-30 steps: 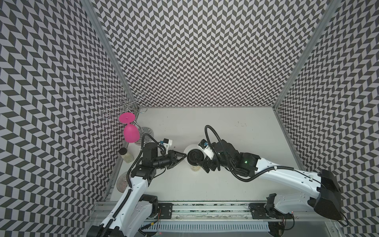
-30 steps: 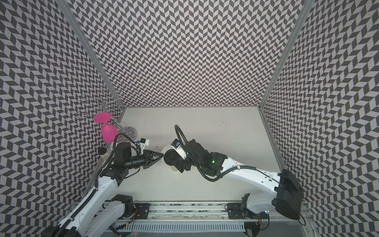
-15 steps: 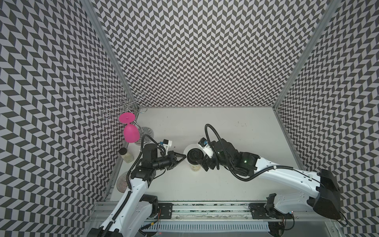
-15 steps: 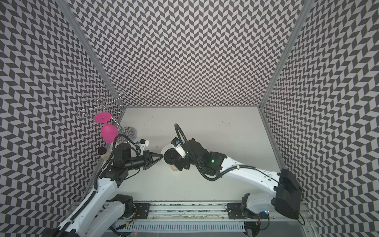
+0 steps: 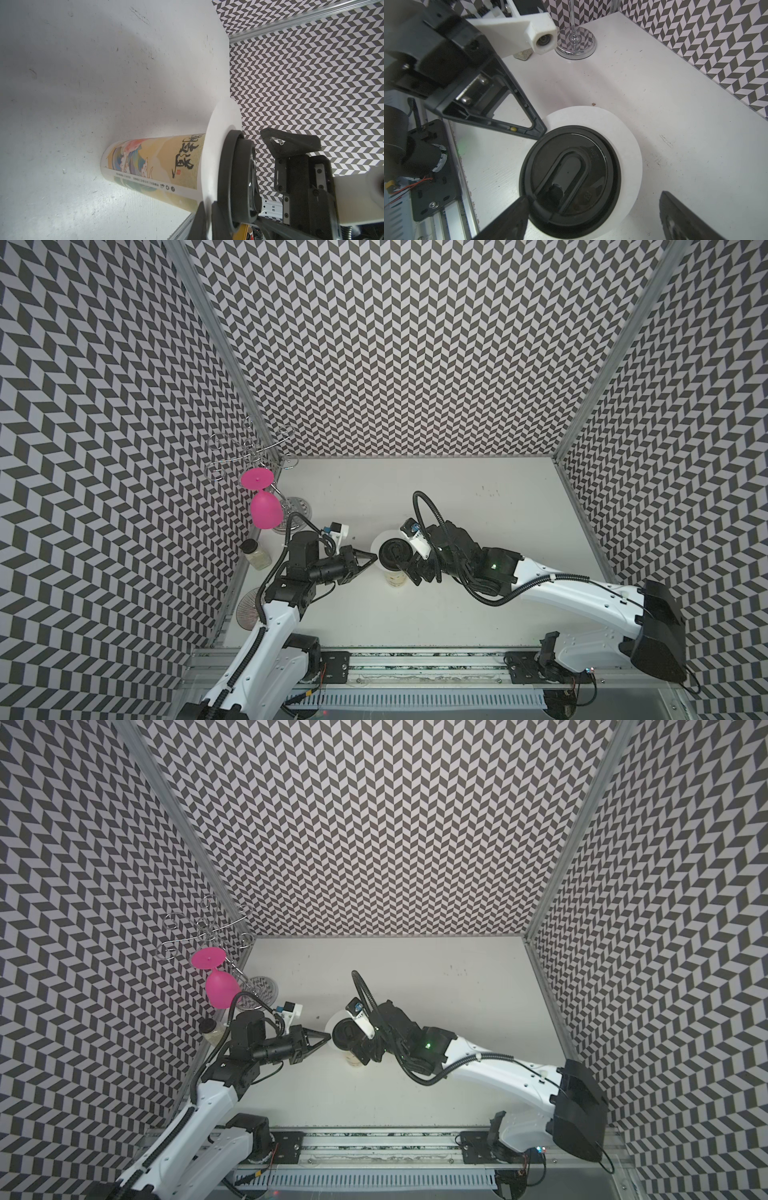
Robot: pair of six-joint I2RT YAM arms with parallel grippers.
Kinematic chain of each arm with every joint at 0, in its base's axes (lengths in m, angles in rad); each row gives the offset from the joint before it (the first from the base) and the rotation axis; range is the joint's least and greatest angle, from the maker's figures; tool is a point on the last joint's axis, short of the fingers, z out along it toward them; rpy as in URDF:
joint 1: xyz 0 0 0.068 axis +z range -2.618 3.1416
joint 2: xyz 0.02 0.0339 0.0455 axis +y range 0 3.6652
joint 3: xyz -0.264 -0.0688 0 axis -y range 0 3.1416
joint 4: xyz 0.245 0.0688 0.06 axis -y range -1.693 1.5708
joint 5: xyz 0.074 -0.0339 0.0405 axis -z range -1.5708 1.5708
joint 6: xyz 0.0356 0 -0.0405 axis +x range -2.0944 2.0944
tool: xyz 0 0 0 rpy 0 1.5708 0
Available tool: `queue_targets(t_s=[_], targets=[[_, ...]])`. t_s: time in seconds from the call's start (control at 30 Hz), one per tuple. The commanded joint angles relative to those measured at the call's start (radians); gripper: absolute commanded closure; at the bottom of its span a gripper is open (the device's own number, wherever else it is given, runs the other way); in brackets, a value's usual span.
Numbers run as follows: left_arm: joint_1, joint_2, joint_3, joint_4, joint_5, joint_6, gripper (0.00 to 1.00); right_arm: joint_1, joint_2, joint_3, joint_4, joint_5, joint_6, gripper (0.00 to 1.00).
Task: Put the leak-proof paper on the milk tea cups
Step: Adjust the cup lid on the cup.
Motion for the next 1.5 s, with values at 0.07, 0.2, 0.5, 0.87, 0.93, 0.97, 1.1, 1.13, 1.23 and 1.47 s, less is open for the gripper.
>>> queue_targets(t_s=[0.07,0.2,0.5,0.87,0.93,0.97,1.1,1.13,1.23,1.47], targets=[[-0.003,-0.020,-0.009,-0.012,0.016,0.015,0.91,0.006,0.006,0.031,0.046,0.015,0.008,0.05],[-0.004,-0.020,-0.008,-0.012,0.020,0.017,0.91,0.006,0.002,0.033,0.043,0.017,0.011,0.05],[-0.004,-0.019,-0.015,-0.014,0.031,0.024,0.92,-0.017,-0.122,0.080,0.008,-0.038,0.163,0.04],[-0.004,-0.024,-0.019,-0.004,0.033,0.022,0.92,-0.094,-0.125,0.056,-0.056,-0.118,0.442,0.14],[-0.004,-0.024,-0.019,0.003,0.037,0.018,0.92,-0.091,-0.139,0.027,-0.028,-0.133,0.379,0.14],[-0.004,-0.024,-0.017,0.004,0.037,0.020,0.93,-0.090,-0.146,0.016,-0.019,-0.129,0.350,0.13],[-0.004,-0.022,-0.016,0.012,0.042,0.018,0.93,-0.081,-0.162,-0.034,0.016,-0.132,0.193,0.11],[-0.005,-0.021,-0.015,0.013,0.043,0.018,0.93,-0.076,-0.162,-0.046,0.021,-0.126,0.161,0.10],[-0.007,-0.020,-0.014,0.019,0.048,0.017,0.93,-0.073,-0.152,-0.064,0.034,-0.108,0.094,0.09],[-0.013,-0.019,-0.011,0.026,0.049,0.015,0.93,-0.063,-0.103,-0.054,0.034,-0.126,0.044,0.09]])
